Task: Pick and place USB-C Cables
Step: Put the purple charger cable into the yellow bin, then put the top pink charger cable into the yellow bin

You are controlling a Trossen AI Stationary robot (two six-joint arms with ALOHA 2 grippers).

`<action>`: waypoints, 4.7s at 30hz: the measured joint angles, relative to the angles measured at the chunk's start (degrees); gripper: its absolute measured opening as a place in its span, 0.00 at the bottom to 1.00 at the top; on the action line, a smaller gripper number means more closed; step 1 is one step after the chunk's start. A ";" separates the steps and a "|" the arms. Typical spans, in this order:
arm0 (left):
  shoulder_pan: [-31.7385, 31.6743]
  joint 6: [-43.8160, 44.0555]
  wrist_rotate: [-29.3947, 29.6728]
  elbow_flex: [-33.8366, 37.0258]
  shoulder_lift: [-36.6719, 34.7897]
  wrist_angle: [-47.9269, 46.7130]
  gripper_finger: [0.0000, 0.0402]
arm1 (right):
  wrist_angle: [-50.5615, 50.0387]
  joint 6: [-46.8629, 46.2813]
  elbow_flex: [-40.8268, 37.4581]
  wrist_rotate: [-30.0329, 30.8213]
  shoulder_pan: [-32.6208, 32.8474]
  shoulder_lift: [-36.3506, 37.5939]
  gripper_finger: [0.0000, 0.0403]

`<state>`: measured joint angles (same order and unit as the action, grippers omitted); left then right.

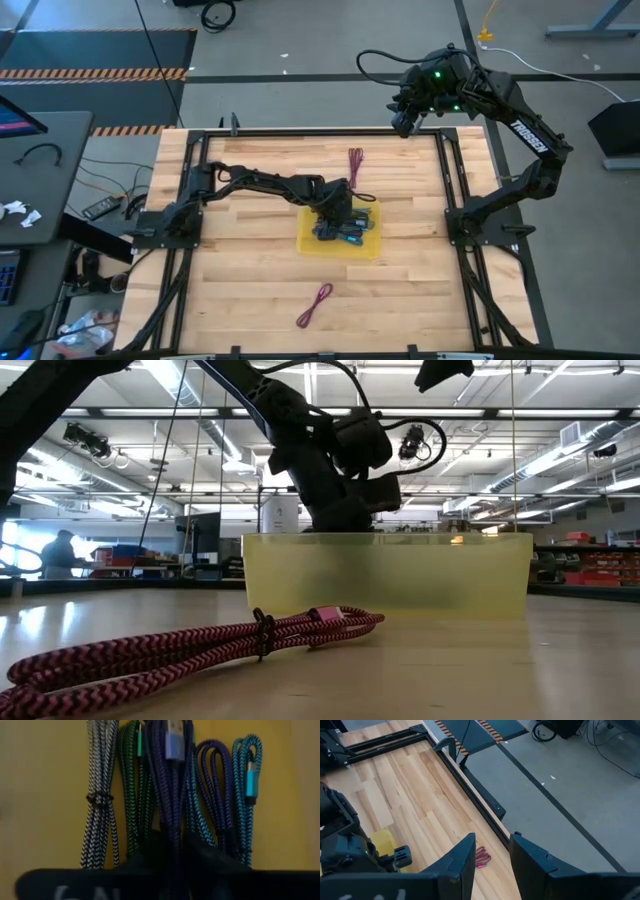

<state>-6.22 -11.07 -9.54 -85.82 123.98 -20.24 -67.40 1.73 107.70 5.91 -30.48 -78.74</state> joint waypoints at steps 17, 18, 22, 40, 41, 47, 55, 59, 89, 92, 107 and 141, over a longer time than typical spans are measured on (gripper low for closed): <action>-3.42 14.99 3.70 0.00 -15.15 -1.60 0.29 | -0.04 1.48 0.00 -0.12 -0.04 0.00 0.31; -3.90 16.67 4.75 0.00 -17.04 -2.08 0.29 | -0.03 1.48 0.00 -0.14 -0.04 0.00 0.31; -5.05 21.31 9.75 -0.06 -23.60 -2.45 0.29 | -0.02 1.88 0.00 -0.13 -0.04 -0.02 0.31; -2.51 24.84 31.46 -0.09 -40.43 -18.49 0.29 | -5.10 -6.55 -8.89 0.55 -0.03 -7.13 0.35; -2.53 24.83 31.82 -0.09 -40.70 -20.13 0.29 | -5.29 -7.56 -9.90 0.53 0.37 -7.96 0.36; -3.42 23.61 33.97 -0.08 -42.97 -34.22 0.29 | -3.13 -18.21 -14.89 0.52 3.24 -13.60 0.41; -5.65 15.89 34.94 -0.09 -44.55 -45.14 0.29 | 5.63 -34.82 -17.22 -1.49 7.96 -24.05 0.44; -6.21 10.18 34.86 -0.11 -45.04 -45.08 0.29 | 8.23 -40.55 -17.27 -1.40 10.00 -29.22 0.45; -9.75 2.76 27.52 -0.09 -44.91 -43.79 0.29 | 13.24 -61.82 -22.73 4.62 7.58 -37.47 0.45; -9.75 2.38 26.41 -0.09 -44.91 -43.08 0.29 | 16.79 -62.99 -24.93 3.28 7.56 -37.44 0.45; -9.75 1.38 26.16 -0.09 -44.91 -42.15 0.29 | 27.32 -61.16 -30.25 0.18 7.30 -37.12 0.26; -9.75 12.15 26.16 -0.09 -44.89 -40.85 0.29 | -18.45 -13.56 14.75 1.53 15.25 -32.52 0.04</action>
<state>-15.97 1.08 16.62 -85.91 79.09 -61.09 -85.84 -11.84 122.45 7.44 -15.23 -111.26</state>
